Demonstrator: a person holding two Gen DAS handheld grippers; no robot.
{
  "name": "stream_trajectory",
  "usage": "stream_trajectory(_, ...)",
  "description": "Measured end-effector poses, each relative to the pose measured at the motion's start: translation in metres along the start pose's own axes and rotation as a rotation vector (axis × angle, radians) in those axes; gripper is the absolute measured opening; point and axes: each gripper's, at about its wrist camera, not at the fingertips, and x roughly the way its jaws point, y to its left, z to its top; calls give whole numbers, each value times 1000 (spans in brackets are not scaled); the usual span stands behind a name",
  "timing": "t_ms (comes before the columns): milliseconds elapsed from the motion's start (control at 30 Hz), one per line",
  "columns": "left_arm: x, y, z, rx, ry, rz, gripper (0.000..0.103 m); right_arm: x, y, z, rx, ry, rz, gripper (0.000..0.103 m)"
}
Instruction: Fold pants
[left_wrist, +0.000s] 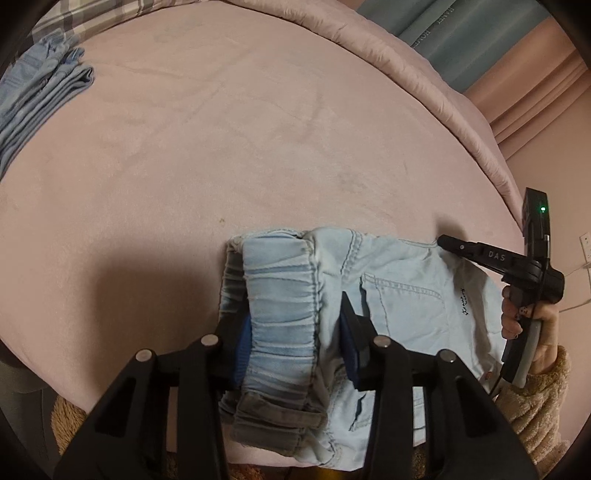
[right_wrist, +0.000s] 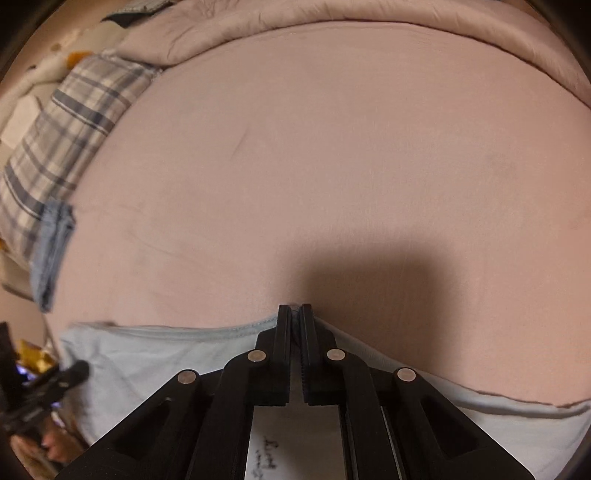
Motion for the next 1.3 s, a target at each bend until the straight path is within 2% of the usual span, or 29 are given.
stream_trajectory(133,-6,-12,4,42,-5,57,53,-16,1,-7,-6,-48,-47,5)
stream_trajectory(200,-16,-20,9,55,-43,70,60,-30,-6,-11,15,-62,-24,17)
stream_trajectory(233,-23,-24,12,57,-69,70,65,-41,-12,-14,36,-85,-17,29)
stream_trajectory(267,-31,-29,15,56,-93,65,72,-55,-26,-18,56,-110,-18,44)
stream_trajectory(333,-44,-41,23,46,-139,31,77,-86,-58,-30,124,-173,-34,53)
stream_trajectory(400,-48,-55,30,55,-163,-28,77,-114,-97,-46,204,-218,-74,53)
stream_trajectory(533,-28,-99,40,113,-139,-115,75,-163,-187,-89,399,-289,-239,55)
stream_trajectory(600,-9,-119,42,152,-110,-158,75,-179,-227,-110,494,-306,-282,55)
stream_trajectory(700,37,-150,46,168,3,-215,56,-204,-293,-146,665,-333,-321,55)
stream_trajectory(767,64,-164,48,167,56,-224,40,-216,-326,-164,736,-350,-353,55)
stream_trajectory(833,86,-176,46,174,80,-207,36,-224,-356,-179,798,-355,-383,55)
stream_trajectory(933,106,-186,42,182,112,-180,35,-222,-379,-189,843,-347,-392,56)
stream_trajectory(1033,121,-185,39,175,141,-156,35,-213,-393,-191,848,-339,-343,56)
stream_trajectory(1167,121,-185,38,172,132,-147,35,-192,-382,-176,830,-337,-335,56)
stream_trajectory(1200,122,-189,37,152,133,-169,35,-190,-384,-175,831,-348,-335,55)
stream_trajectory(1233,124,-192,36,151,132,-169,35,-191,-383,-173,836,-349,-339,42)
stream_trajectory(1267,124,-192,36,153,130,-167,35,-195,-384,-170,834,-353,-339,19)
stream_trajectory(1300,123,-193,34,154,128,-167,35,-195,-380,-169,822,-362,-326,17)
